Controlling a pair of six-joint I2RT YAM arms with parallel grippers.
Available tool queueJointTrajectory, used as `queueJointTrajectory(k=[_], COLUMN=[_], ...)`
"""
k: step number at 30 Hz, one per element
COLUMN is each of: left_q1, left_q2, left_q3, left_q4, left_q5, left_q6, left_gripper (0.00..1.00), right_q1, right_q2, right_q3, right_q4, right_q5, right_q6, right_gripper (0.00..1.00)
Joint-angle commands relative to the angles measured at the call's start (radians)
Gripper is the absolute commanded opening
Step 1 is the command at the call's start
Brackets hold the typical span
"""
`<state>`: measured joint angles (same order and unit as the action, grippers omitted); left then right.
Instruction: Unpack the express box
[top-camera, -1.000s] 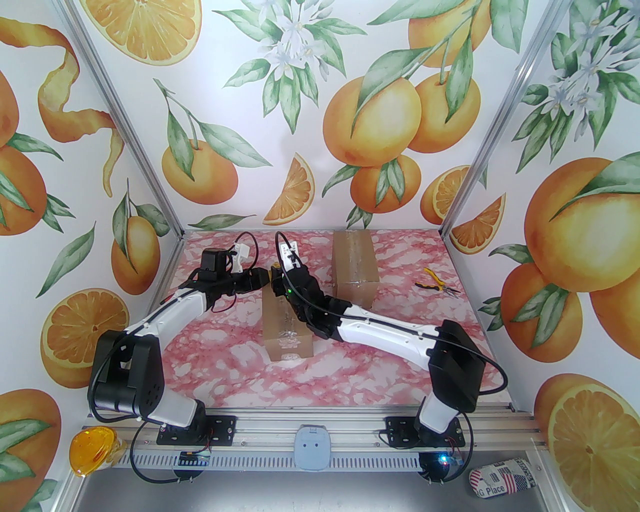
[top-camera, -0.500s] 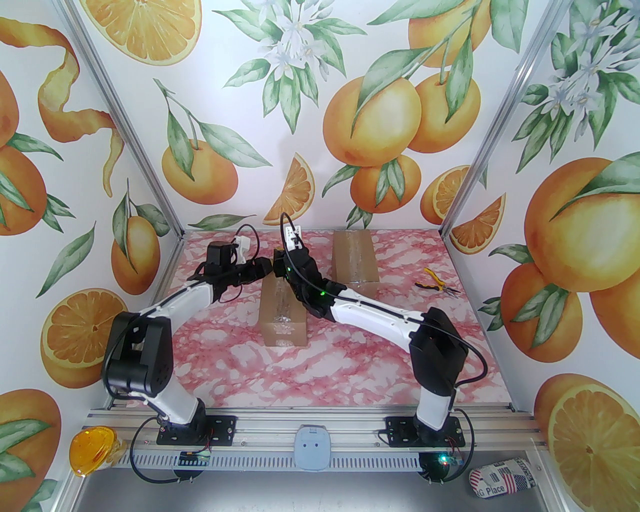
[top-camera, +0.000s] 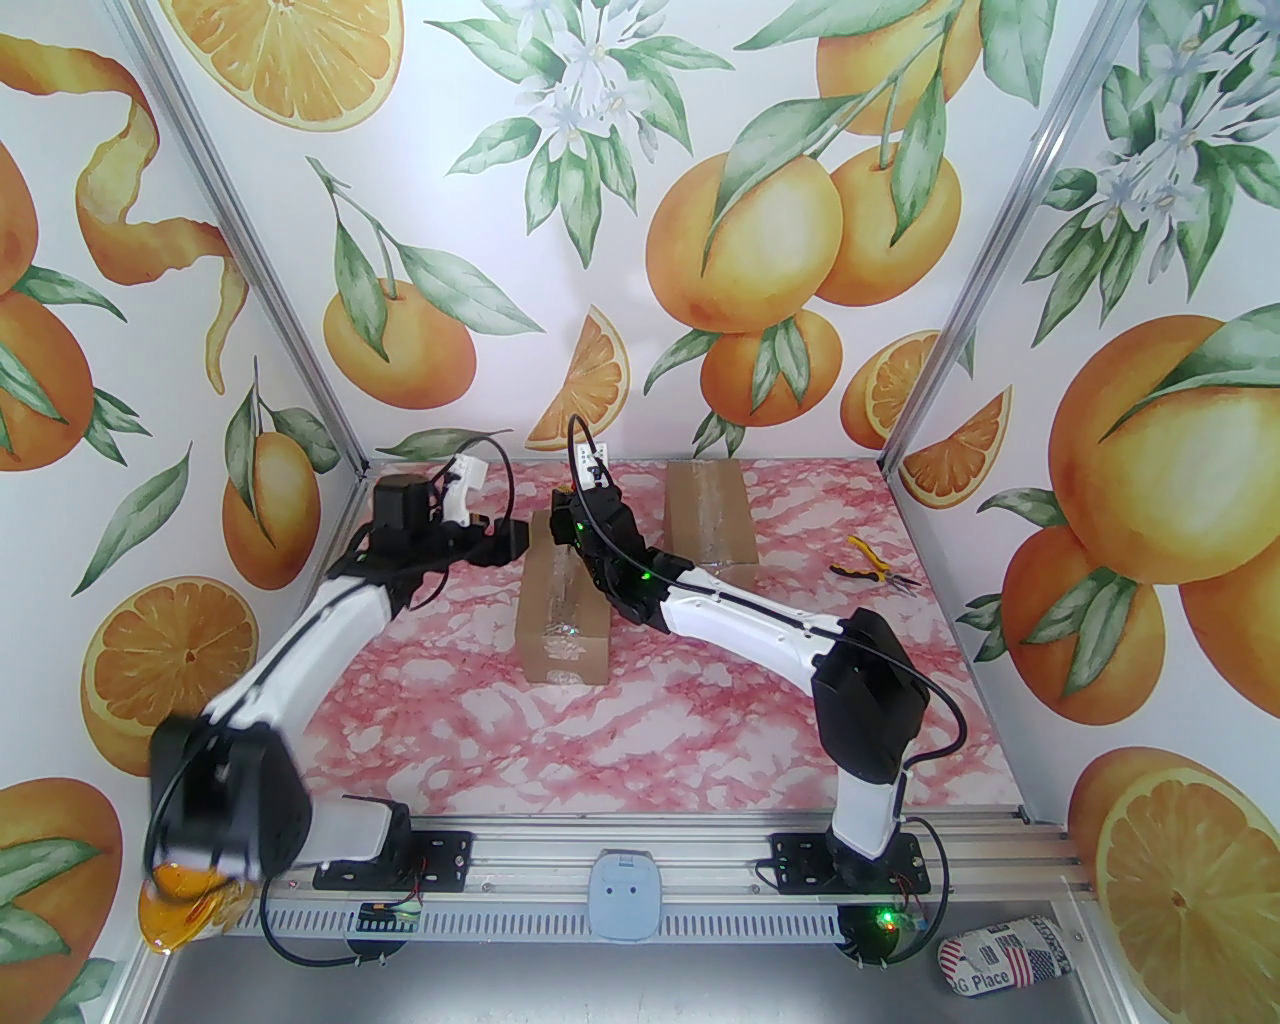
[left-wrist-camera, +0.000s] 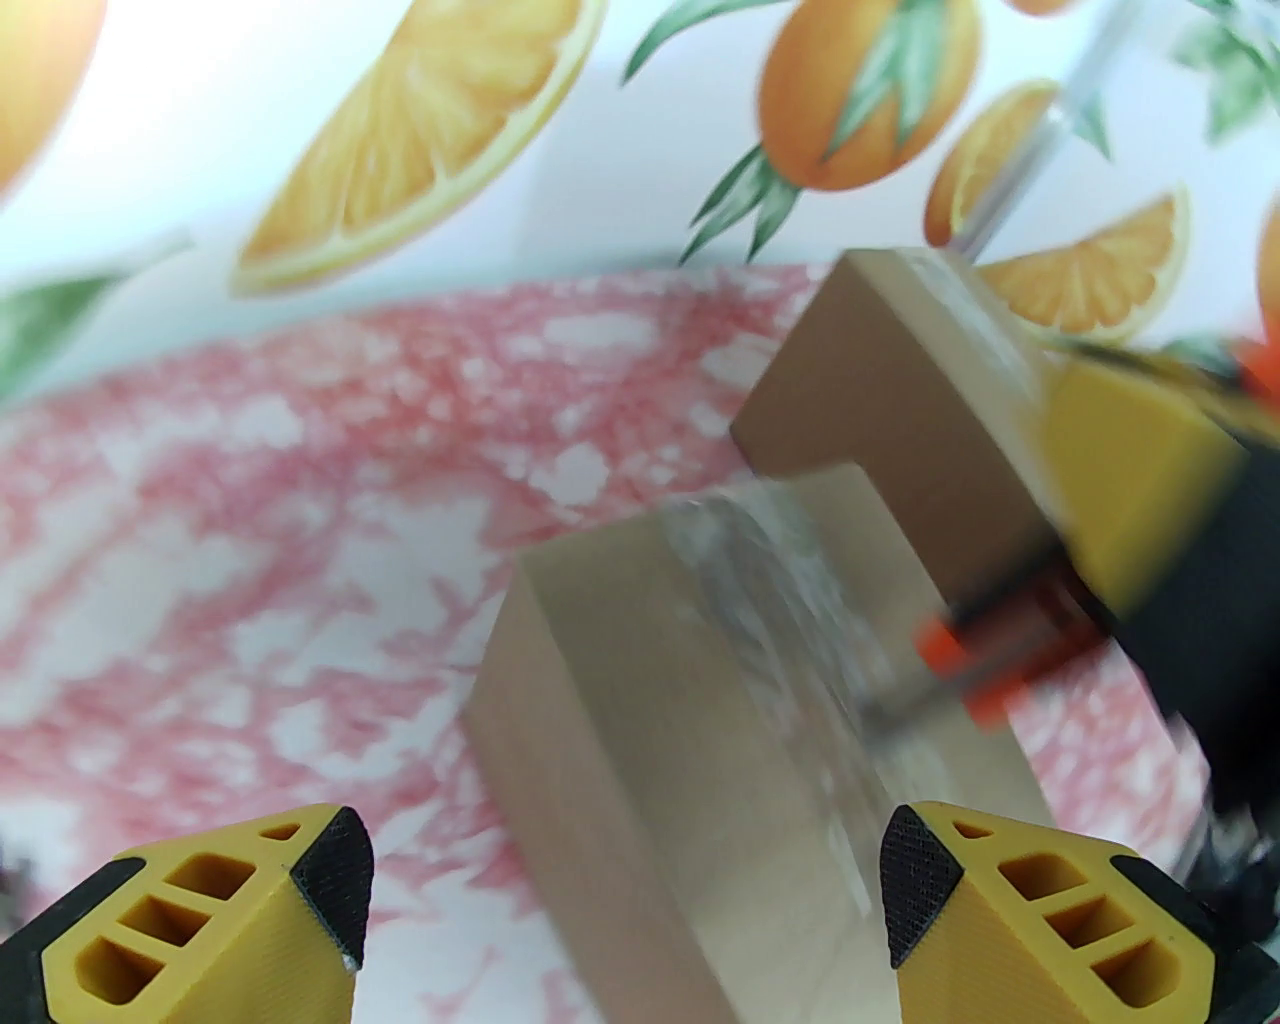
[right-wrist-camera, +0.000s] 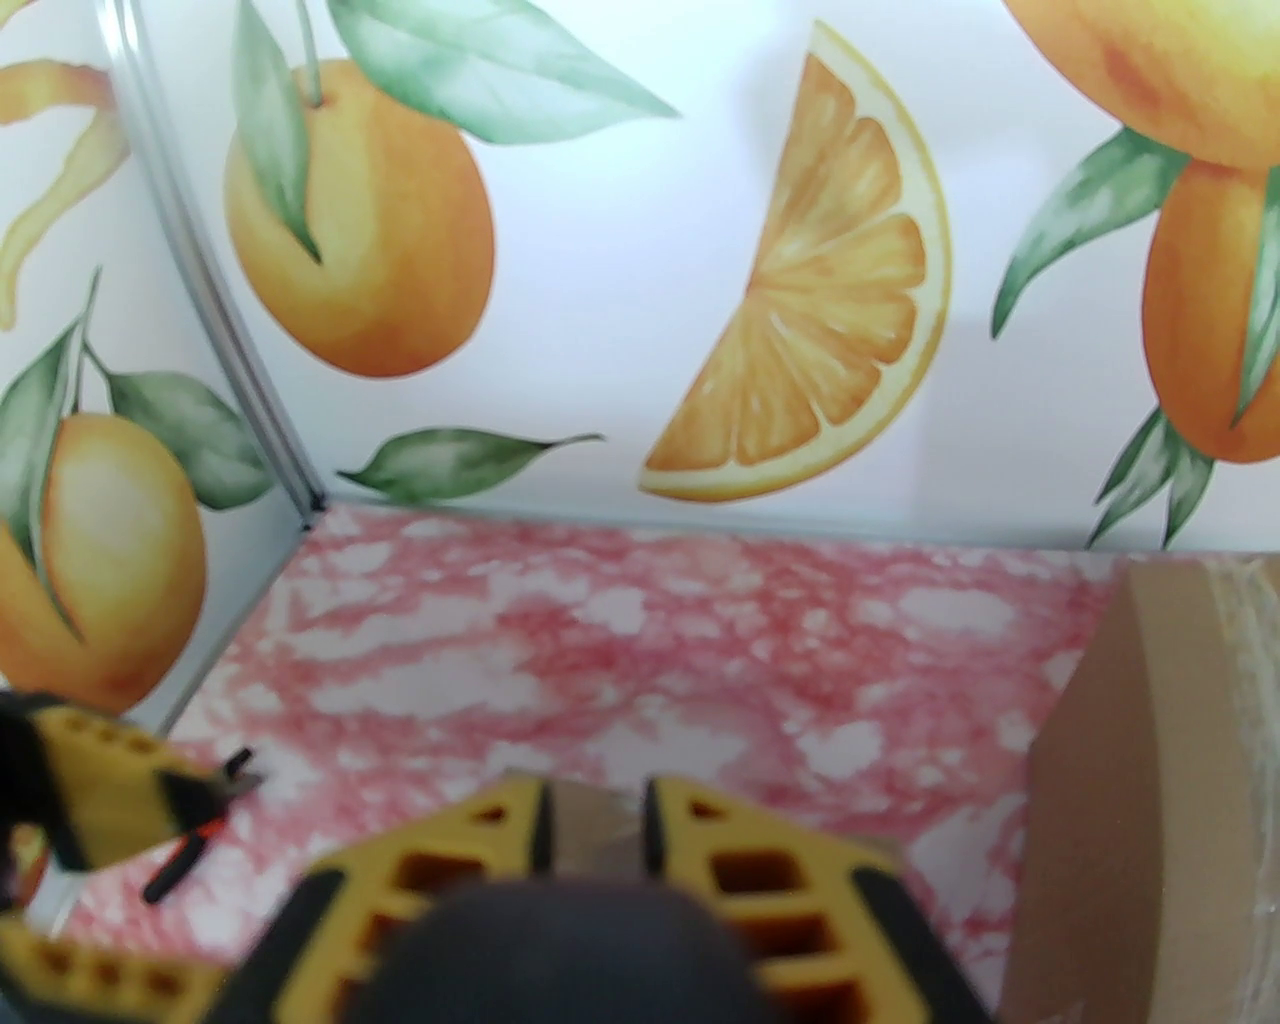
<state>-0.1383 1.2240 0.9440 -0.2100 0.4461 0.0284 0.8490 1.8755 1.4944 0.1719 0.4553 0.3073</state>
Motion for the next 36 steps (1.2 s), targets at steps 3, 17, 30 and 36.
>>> queueJointTrajectory(k=[3, 17, 30, 36], left_q1=[-0.029, -0.092, -0.128, -0.150], left_q2=[-0.200, -0.299, -0.225, -0.216], left_q3=[-0.179, -0.391, -0.461, -0.467], left_q4=[0.033, 0.107, 0.267, 0.273], left_q5=[0.080, 0.148, 0.227, 0.244], left_q6=[0.319, 0.421, 0.321, 0.312], left_gripper=[0.92, 0.95, 0.95, 0.94], right_q1=[-0.001, -0.009, -0.028, -0.049], right_q2=[-0.060, -0.019, 0.098, 0.152], right_q3=[0.008, 0.096, 0.261, 0.325], right_q4=[-0.053, -0.103, -0.171, -0.184], right_q5=[0.003, 0.006, 0.034, 0.060], right_q6=[0.003, 0.016, -0.018, -0.042], right_gripper=[0.01, 0.01, 0.01, 0.01])
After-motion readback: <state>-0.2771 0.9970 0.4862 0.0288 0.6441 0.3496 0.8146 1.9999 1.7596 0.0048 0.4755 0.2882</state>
